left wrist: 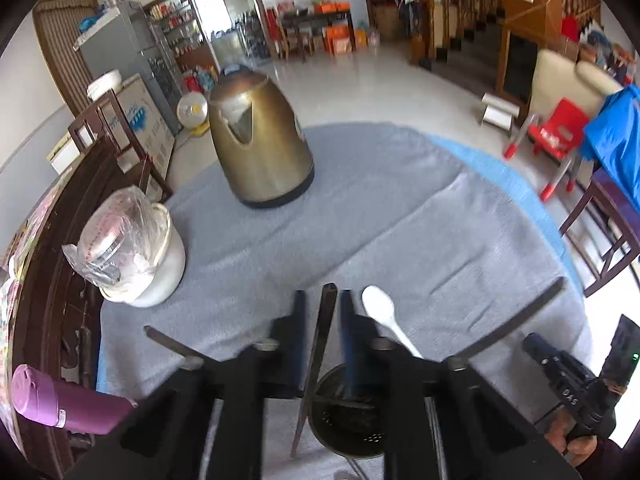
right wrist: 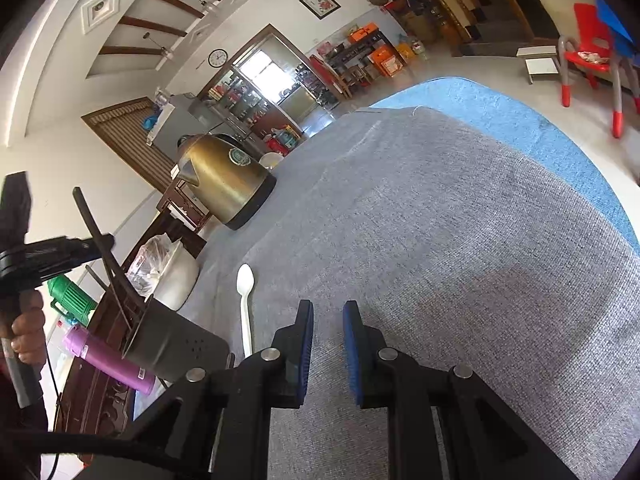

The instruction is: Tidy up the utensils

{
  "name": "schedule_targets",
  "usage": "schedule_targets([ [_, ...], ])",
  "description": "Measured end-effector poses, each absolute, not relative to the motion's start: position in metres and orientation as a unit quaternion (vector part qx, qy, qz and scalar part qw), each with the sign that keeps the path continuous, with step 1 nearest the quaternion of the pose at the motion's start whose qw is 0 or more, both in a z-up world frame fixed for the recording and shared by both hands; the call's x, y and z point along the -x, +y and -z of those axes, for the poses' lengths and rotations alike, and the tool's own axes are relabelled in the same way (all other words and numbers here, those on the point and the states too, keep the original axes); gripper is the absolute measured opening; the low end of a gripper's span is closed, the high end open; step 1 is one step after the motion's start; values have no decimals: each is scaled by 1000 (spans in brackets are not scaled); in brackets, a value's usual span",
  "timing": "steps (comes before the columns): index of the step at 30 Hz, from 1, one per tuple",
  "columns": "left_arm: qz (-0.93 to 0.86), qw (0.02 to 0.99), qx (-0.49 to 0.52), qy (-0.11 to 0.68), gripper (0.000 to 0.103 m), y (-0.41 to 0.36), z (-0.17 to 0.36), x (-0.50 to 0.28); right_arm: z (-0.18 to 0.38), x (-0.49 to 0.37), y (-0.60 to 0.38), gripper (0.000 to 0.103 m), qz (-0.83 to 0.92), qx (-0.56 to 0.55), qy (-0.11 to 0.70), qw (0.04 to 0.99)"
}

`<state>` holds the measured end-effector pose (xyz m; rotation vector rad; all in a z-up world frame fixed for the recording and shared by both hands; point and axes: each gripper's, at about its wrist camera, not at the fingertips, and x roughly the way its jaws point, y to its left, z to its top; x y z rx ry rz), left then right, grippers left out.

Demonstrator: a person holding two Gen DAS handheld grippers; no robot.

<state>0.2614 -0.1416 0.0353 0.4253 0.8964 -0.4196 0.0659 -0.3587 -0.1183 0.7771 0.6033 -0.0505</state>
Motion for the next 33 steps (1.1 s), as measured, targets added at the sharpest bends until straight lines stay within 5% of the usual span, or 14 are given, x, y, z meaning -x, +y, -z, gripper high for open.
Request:
schedule_targets([
  [7, 198, 872, -195, 404, 6, -137, -52, -250, 117, -66, -355, 18, 28, -361, 289, 886],
  [22, 221, 930, -60, 288, 6, -83, -188, -187, 119, -69, -355, 18, 41, -360, 295, 884],
  [33, 210, 913, -26, 348, 6, -79, -125, -209, 121, -74, -352, 18, 49, -359, 304, 881],
])
